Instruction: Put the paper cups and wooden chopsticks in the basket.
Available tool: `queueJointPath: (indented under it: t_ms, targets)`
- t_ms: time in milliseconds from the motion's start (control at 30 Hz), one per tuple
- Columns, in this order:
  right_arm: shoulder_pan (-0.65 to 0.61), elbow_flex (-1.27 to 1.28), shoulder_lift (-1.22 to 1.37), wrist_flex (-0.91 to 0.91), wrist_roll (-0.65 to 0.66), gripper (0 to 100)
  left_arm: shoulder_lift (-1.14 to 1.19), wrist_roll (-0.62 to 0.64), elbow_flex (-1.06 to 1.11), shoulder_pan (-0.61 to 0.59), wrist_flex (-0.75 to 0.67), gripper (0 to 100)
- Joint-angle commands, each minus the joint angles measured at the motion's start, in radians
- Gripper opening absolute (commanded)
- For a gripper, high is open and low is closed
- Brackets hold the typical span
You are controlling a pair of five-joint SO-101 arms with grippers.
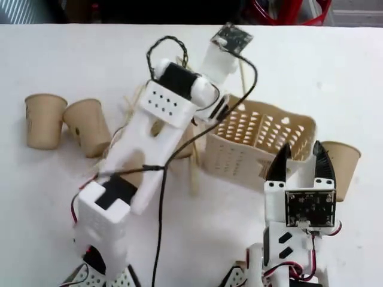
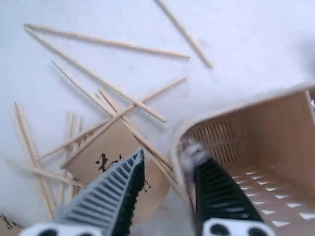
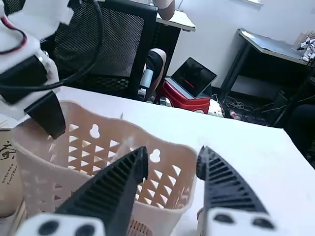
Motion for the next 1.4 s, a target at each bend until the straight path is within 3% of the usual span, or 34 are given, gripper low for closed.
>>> queueJointPath:
  t_ms: [0,300,400,567,667,867,1000,1367]
  targets:
    - [0.028,-0.043,0.044,-0.002,-0.012,16.6,-0.013,-0.049,-0.255,0.025,0.081,17]
    - [0.151,-0.187,0.194,0.001,-0.006,16.6,-0.019,-0.055,-0.723,-0.001,0.149,17]
    - [0.265,-0.244,0.246,0.028,-0.002,16.6,-0.064,-0.055,-0.865,-0.045,0.152,17]
    - [0.404,-0.301,0.386,0.035,0.112,16.8,-0.268,-0.055,-0.838,-0.170,0.153,17]
    - [0.440,-0.344,0.479,0.039,0.146,16.9,-0.424,-0.055,-0.677,-0.271,0.153,17]
    - [0.496,-0.439,0.680,0.025,0.221,17.0,-0.736,-0.060,-0.084,-0.433,0.149,17]
    - [0.550,-0.506,0.860,-0.044,0.338,17.0,-0.929,-0.170,0.324,-0.463,0.143,17]
    - [0.584,-0.806,1.474,-0.094,0.865,25.0,-1.446,-0.235,1.327,-0.564,-0.186,17]
